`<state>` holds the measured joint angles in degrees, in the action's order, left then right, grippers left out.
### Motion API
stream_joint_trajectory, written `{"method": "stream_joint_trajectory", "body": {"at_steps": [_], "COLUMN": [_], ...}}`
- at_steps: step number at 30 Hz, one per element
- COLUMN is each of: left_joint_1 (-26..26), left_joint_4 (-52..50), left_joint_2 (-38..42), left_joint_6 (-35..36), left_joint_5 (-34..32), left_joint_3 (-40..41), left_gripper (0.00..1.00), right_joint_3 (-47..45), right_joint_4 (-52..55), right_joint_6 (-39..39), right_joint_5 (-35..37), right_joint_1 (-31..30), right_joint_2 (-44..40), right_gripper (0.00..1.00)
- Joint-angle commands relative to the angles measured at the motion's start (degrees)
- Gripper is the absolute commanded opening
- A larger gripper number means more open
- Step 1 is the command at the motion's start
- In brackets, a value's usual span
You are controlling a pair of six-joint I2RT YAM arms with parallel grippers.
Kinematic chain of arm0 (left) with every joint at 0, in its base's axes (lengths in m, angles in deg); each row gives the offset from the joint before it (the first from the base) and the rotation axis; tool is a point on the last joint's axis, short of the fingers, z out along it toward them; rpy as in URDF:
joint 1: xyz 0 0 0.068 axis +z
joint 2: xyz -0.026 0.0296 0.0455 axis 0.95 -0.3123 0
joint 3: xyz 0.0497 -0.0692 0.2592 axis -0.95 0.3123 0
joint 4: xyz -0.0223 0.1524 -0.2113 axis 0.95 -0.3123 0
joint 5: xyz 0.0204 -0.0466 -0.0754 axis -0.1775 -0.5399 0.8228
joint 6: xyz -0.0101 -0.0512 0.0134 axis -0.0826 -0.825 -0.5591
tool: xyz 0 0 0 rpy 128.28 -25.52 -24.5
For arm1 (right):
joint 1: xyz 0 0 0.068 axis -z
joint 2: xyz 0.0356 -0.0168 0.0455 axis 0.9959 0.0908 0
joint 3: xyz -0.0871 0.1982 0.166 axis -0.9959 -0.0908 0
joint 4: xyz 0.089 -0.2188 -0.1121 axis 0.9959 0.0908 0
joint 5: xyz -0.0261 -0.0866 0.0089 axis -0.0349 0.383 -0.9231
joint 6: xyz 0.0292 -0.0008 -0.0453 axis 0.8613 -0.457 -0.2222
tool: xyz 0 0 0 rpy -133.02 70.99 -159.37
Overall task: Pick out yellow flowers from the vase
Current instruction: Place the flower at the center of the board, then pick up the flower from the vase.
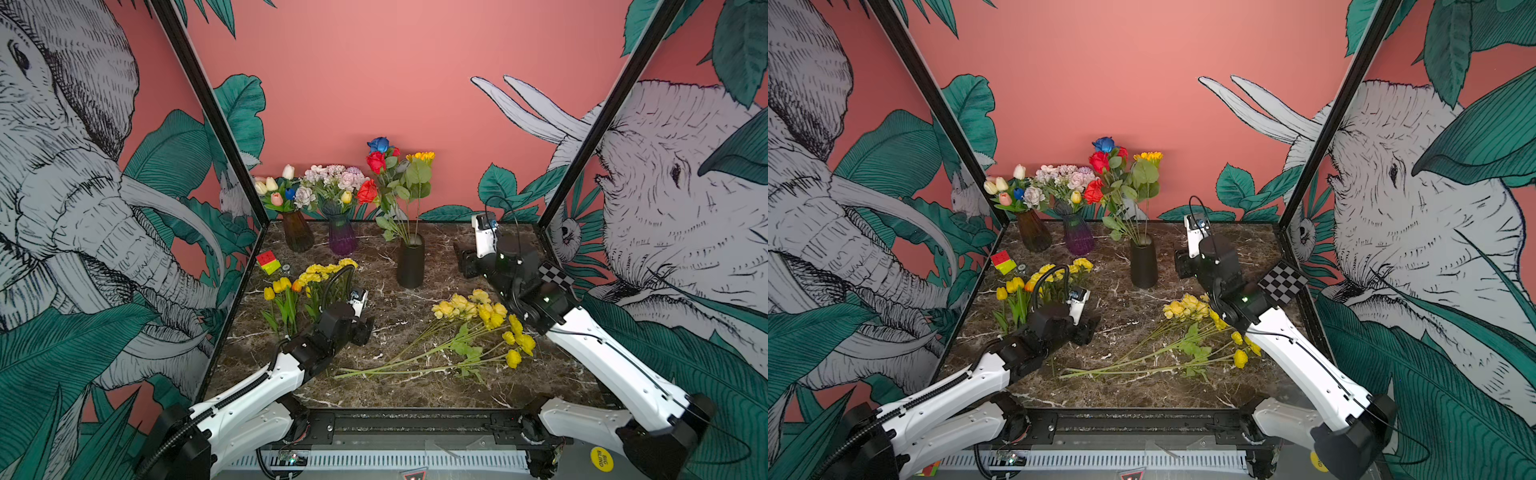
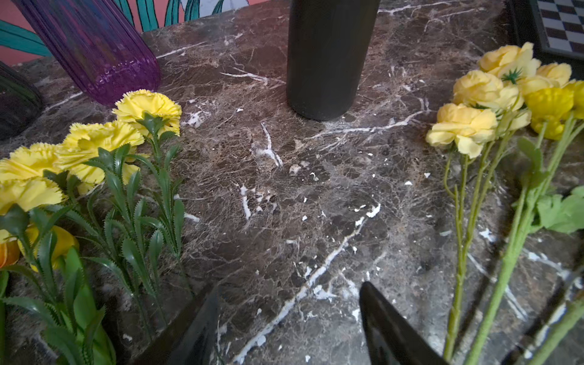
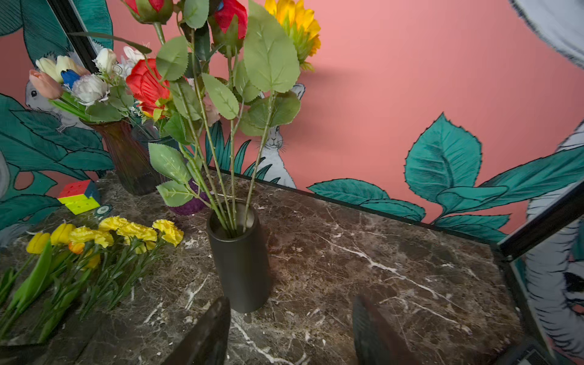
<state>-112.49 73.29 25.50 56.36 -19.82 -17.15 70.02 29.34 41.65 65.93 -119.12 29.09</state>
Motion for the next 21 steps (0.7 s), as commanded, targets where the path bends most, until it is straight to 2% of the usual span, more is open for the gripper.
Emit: {"method": "stream_joint_trajectory", "body": {"at_steps": [1,6,12,17,21], "left_joint_1": [0.17,0.17,0.17,0.17,0.17], "left_joint_4": [8.66,12.63,16.45,14.71,14.62], "left_joint_2": [2.26,3.59,5.78,6.95,7.22], "left_joint_6": [1.41,5.2,5.23,5.86,5.76], "left_joint_5": [1.59,4.13,3.17,2.02,1.6], "left_joint_3": [2.86,5.7,8.81,8.39,8.38], "left_gripper": [0.77,0.81,0.87,0.89,0.89], "right_joint_3": [4.53,14.79,27.53,36.35,40.03], "right_joint_4": [-2.06,-1.19,1.23,4.75,5.95], "right_joint_6": [5.2,8.27,13.27,14.82,15.74], "right_joint_5": [-9.55,-14.33,-19.96,-21.34,-21.36], "right_joint_1": [2.5,5.16,7.58,8.01,8.1], "right_joint_2": [4.6,15.24,28.05,36.1,40.02], "right_gripper": [0.58,0.54,0.49,0.46,0.44]}}
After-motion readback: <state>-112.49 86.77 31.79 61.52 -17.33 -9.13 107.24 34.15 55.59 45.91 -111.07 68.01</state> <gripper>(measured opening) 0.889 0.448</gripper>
